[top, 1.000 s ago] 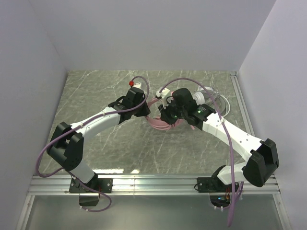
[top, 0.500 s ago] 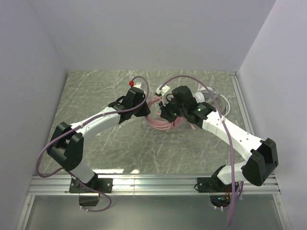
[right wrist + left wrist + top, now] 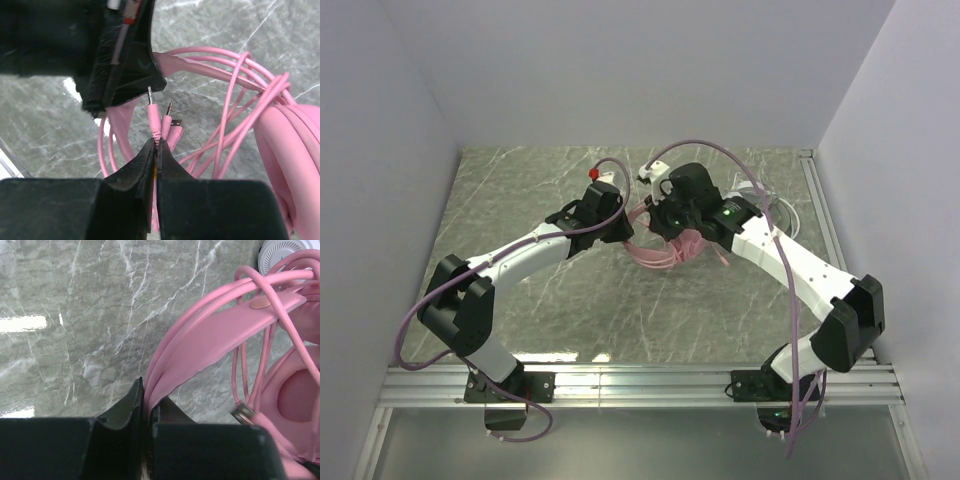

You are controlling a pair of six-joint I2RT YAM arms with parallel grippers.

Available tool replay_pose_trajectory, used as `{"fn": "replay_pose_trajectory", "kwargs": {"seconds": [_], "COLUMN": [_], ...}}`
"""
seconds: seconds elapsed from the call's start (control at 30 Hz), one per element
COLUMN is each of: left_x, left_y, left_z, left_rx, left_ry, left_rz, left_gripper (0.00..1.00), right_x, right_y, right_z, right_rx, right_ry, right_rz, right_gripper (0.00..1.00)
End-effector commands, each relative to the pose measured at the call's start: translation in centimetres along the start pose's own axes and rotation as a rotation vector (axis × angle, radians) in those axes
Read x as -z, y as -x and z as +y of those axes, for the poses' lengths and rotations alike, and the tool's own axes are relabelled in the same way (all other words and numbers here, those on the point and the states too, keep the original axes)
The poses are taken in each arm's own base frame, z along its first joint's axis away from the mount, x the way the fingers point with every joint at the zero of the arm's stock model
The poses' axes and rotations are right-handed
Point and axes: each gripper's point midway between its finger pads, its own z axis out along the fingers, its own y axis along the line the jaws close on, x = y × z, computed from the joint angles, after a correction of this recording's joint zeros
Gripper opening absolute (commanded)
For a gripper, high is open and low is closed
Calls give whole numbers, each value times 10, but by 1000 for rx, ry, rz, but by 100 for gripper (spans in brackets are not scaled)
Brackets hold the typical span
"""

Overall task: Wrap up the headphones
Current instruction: Wrap the headphone cable with the right arm

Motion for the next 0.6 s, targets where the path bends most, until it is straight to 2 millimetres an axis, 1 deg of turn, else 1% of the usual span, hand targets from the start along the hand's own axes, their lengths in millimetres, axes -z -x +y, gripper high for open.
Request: {"fn": "replay_pose_trajectory", "kwargs": {"seconds": [0.0,0.07,0.17,0.33,0.4,0.43,0.57], "left_x": [14,16,18,20,20,19,17], "left_y": [41,42,43,44,44,44,42], "left_z": [-53,-53,-54,-55,-54,-53,-52], "left_rx": [27,27,31,43,50,50,58], "left_ry": [-168,-171,-175,-180,-175,-174,-173], "left_rz": [-116,-119,-124,-127,-132,-133,-123], "left_gripper": [0,0,0,0,0,0,0], "right_x": [-9,-16,-31,-45,-48,-50,-51], "right_y": [26,19,2,-28,-40,-49,-72], "right_z": [-9,-10,-7,-2,1,2,8], "right_rx": [-20,-27,-36,-60,-69,-73,-84], "right_ry": [-32,-30,-11,24,36,38,61], "right_rz": [-55,-29,20,93,124,146,202], "right_gripper": [0,0,0,0,0,0,0]}}
